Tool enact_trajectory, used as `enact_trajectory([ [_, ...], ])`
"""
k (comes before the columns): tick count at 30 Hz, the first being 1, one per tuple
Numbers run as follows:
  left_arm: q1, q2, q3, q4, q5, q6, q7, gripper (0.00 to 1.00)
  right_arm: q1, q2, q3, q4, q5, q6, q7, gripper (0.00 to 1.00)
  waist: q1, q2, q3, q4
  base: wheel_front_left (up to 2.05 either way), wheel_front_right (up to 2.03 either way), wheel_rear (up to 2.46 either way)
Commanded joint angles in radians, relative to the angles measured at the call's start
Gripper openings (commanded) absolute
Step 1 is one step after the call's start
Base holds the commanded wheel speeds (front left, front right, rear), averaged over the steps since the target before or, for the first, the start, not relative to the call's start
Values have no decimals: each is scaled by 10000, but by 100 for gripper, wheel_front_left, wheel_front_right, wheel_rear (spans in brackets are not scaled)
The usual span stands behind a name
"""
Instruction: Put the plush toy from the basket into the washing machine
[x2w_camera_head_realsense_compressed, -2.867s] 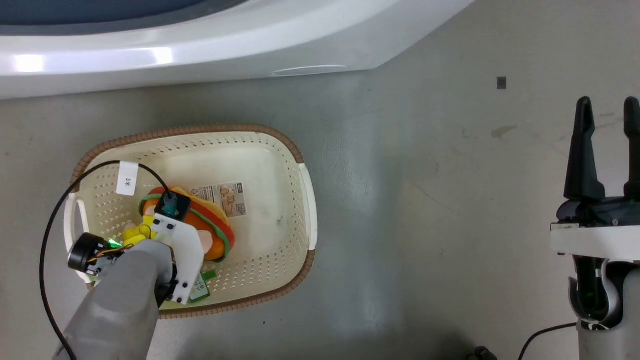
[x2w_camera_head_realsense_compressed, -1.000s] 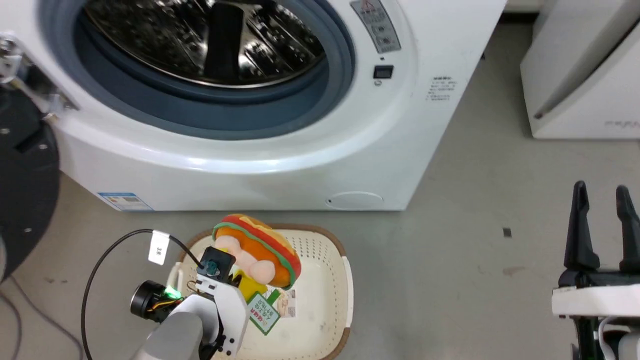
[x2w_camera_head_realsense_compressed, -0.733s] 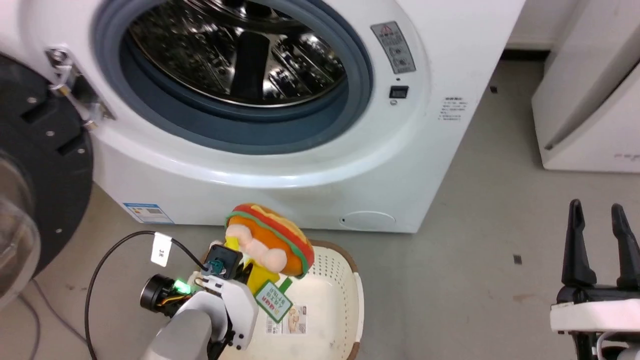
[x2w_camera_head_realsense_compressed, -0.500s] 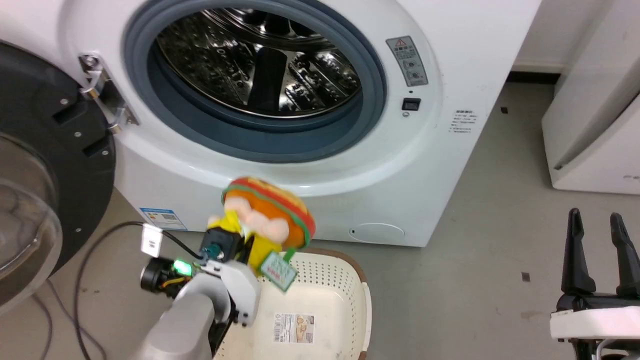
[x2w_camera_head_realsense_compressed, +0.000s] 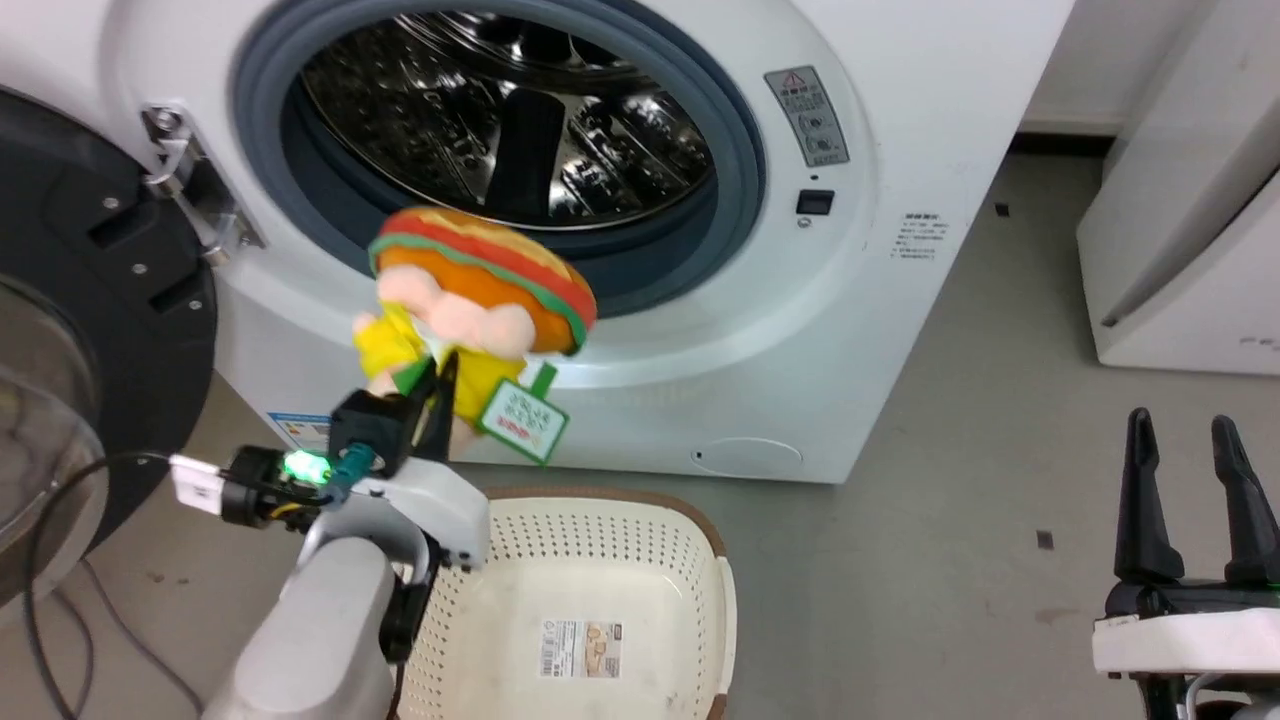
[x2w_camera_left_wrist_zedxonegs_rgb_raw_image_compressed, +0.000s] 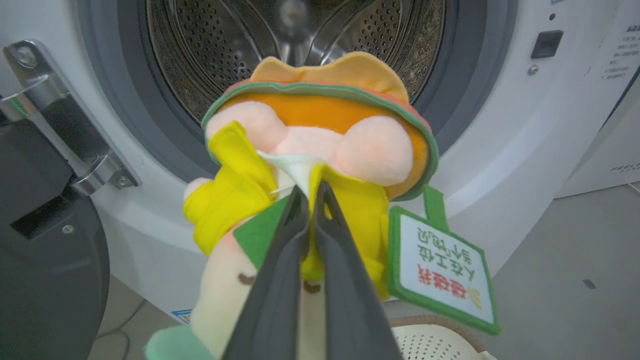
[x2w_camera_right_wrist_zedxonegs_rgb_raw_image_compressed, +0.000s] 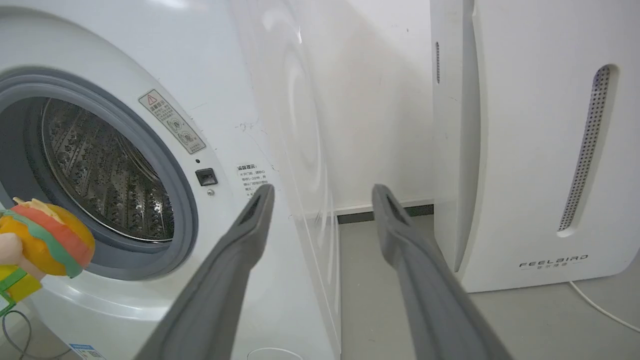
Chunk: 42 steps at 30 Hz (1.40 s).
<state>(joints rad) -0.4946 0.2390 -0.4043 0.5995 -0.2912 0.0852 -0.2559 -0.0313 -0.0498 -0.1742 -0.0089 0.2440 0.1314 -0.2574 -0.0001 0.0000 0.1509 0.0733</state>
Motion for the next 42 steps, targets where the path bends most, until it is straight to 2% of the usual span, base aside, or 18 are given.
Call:
enact_trajectory([
  [1, 53, 44, 165, -222, 88, 56, -57, 0, -134, -4, 40, -72, -58, -7, -44, 100, 1, 0, 217, -137, 0, 0, 0],
  [13, -1443, 91, 1954, -624, 402, -34, -58, 0, -1299, -4, 227, -358, 89, -7, -44, 100, 1, 0, 2217, -1092, 0, 0, 0],
  [23, -3158, 392, 2837, -490, 1053, -233, -58, 0, -2077, -4, 353, -415, 434, -7, -44, 100, 1, 0, 3766, -1930, 0, 0, 0],
  [31, -4831, 838, 3435, -47, 1246, -313, -58, 0, -2693, -4, 458, -495, 708, -7, -44, 100, 1, 0, 4861, -2575, 0, 0, 0],
  [42, -7049, 1656, 4059, 1047, 1267, -635, -59, 0, -3069, -4, 634, -511, 1081, -7, -44, 100, 1, 0, 5825, -3181, 0, 0, 0],
])
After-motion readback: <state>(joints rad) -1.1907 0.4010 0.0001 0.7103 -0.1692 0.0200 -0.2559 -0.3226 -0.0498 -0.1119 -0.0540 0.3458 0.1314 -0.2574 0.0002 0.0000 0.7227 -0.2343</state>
